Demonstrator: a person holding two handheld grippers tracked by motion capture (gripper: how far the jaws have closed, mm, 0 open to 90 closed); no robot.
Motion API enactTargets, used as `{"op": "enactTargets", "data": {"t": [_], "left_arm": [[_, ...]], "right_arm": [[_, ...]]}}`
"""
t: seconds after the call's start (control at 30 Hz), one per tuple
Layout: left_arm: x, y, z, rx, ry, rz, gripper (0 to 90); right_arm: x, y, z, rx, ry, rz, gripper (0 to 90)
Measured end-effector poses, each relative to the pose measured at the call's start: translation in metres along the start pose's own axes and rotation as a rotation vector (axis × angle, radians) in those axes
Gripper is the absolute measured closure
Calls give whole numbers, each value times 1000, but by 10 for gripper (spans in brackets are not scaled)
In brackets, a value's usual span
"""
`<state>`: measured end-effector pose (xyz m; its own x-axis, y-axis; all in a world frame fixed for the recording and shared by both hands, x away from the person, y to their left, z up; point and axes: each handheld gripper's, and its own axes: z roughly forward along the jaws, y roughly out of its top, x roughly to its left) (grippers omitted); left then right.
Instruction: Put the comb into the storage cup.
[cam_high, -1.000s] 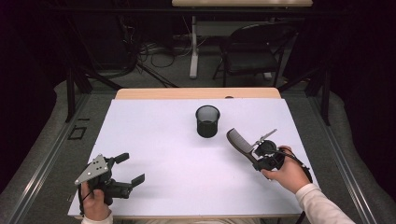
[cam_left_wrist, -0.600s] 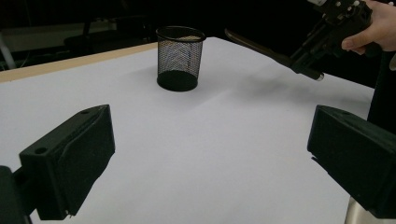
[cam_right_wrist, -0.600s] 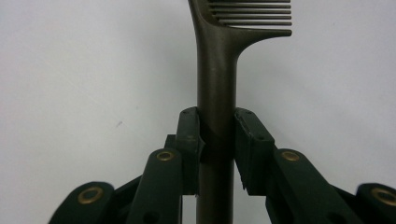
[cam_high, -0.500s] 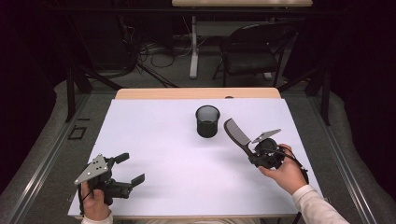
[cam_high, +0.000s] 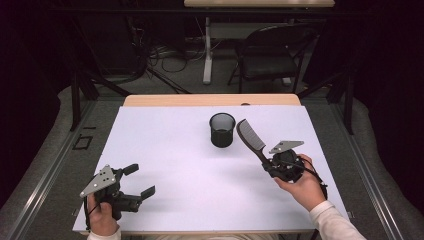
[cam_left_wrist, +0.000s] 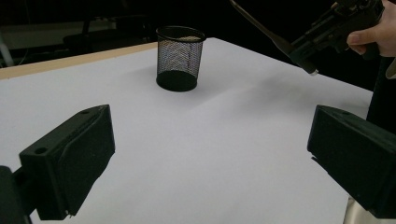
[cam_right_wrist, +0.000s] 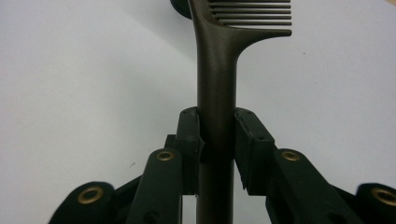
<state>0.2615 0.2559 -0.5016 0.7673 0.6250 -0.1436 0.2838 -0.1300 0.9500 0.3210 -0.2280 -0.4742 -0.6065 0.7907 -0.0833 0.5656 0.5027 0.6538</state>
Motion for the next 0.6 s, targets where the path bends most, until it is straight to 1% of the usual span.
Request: {"op": "enactTargets", "data": {"t": [0.13, 0.33, 0.37, 0.4, 0.5, 0.6], "left_arm": [[0, 0, 0, -1, 4, -5, 11], [0, 0, 0, -3, 0, -5, 11], [1, 0, 0, -4, -9, -6, 11], [0, 0, 0, -6, 0, -8, 11], [1, -1, 0, -7, -2, -10, 11], [1, -1, 1, -7, -2, -10, 11]], "right_arm": [[3, 1, -1, -33, -4, -10, 732], [6, 3, -5, -109, 1, -21, 731], [7, 4, -5, -124, 8, -23, 732], [8, 5, -5, -135, 6, -27, 732], [9, 6, -4, -175, 12, -30, 732], [12, 8, -2, -192, 21, -37, 731]]}}
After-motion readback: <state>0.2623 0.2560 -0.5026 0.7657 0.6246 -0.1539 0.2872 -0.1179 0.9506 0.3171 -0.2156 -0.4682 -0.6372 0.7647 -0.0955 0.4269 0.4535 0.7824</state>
